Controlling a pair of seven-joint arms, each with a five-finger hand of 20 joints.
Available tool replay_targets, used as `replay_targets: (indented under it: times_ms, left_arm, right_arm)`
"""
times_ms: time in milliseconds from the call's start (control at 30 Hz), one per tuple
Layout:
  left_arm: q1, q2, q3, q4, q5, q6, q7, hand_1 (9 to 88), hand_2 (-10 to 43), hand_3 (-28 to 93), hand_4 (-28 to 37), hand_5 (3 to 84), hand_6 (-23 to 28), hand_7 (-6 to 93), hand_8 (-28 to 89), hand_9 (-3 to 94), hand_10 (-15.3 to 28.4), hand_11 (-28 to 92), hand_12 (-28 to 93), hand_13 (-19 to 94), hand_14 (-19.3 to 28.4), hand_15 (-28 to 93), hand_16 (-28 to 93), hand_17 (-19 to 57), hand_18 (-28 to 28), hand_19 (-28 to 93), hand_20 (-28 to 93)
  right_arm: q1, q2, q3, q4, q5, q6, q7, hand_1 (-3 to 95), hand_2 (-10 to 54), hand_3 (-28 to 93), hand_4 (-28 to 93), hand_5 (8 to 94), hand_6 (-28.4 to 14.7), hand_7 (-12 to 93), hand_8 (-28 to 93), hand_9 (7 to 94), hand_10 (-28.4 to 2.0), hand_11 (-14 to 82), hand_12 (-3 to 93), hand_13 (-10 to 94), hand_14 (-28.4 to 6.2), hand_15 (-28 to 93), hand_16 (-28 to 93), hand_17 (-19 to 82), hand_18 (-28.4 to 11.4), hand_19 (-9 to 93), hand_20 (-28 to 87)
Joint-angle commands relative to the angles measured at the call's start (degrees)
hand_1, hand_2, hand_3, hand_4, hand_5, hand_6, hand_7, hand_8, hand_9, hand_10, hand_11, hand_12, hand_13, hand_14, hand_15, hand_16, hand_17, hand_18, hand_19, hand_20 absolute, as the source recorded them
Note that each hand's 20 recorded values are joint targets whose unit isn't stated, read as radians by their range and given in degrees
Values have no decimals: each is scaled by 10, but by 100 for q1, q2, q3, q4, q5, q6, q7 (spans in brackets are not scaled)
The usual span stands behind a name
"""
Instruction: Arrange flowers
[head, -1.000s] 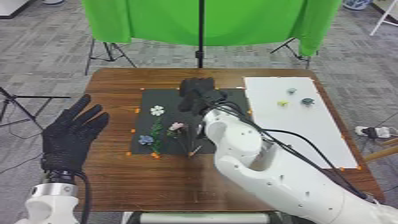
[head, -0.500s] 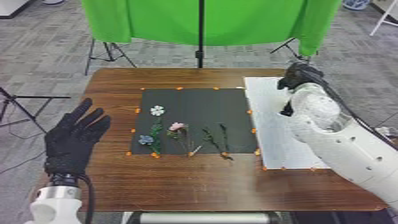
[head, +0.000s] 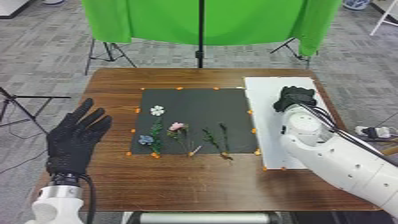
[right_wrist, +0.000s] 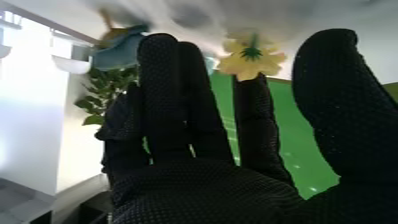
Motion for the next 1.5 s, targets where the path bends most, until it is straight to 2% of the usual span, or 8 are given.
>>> replay_targets:
  times_ms: [33,100,233,500,800,1267,1400,1500]
  left_arm:
    - [38,-140,-64,25,36,-22,-185,239,62,805,-241,387,105,130,-93,357,211,271,109,273,284,546,-100,-84,260,572,154]
    - [42,-123,-75,22,52,-37,-166,239,62,806,-241,387,105,130,-93,357,212,271,108,273,284,545,-100,-84,260,572,154]
    - [96,-113,-107,-3,44,-17,-124,239,63,805,-241,388,106,129,-93,357,212,271,109,273,284,545,-100,-84,260,571,154]
    - [132,-165,-185,-31,109,-54,-242,238,63,805,-240,389,106,128,-92,358,211,270,109,274,284,545,-100,-84,260,572,155]
    - [73,-137,-144,-22,132,-103,-240,239,63,804,-239,389,106,129,-92,358,212,270,109,273,284,545,-100,-84,260,572,155]
    - [117,-190,-196,-20,174,-78,-379,240,63,804,-240,390,107,127,-91,359,212,269,109,274,284,544,-100,-84,260,571,154]
    - [126,-170,-206,-21,165,-102,-358,240,63,804,-240,392,107,128,-91,359,212,270,109,273,284,544,-100,-84,259,572,154]
    - [127,-179,-208,-24,166,-113,-374,239,63,804,-240,393,108,128,-91,359,212,270,109,273,284,544,-100,-84,260,572,154]
  right_arm:
    - [256,-113,-630,368,-607,556,326,426,-95,769,-282,701,58,165,-94,749,-110,218,171,601,-104,671,103,201,-232,865,545]
    - [190,-89,-591,358,-552,583,331,528,-95,669,-283,859,52,147,-9,914,-59,229,246,724,-67,651,151,263,-220,907,508]
    - [161,-29,-613,316,-728,1061,319,610,-95,585,-283,906,41,137,0,937,-49,242,247,802,-39,571,208,319,-214,927,486]
    - [414,-154,-761,-564,-964,1910,-345,602,-95,614,-283,914,31,144,3,937,-56,263,237,814,-42,567,231,338,-214,932,504]
    - [-595,-1153,-14,-1347,-1464,759,-2041,535,-95,707,-283,898,27,138,16,937,-59,227,270,752,-56,627,225,288,-204,926,509]
    - [-1187,-1365,48,-1466,-1880,-85,-2260,505,-95,723,-283,851,50,144,0,910,-58,198,314,680,-72,677,193,241,-210,902,530]
    - [-1253,-1360,145,-1545,-2032,-251,-2295,468,-95,722,-283,784,43,146,-19,860,-69,222,295,650,-85,706,162,223,-215,893,549]
    - [-1315,-1375,264,-1625,-2022,-307,-2315,409,-95,770,-283,707,40,161,-120,809,-82,288,246,624,-92,727,145,208,-219,884,566]
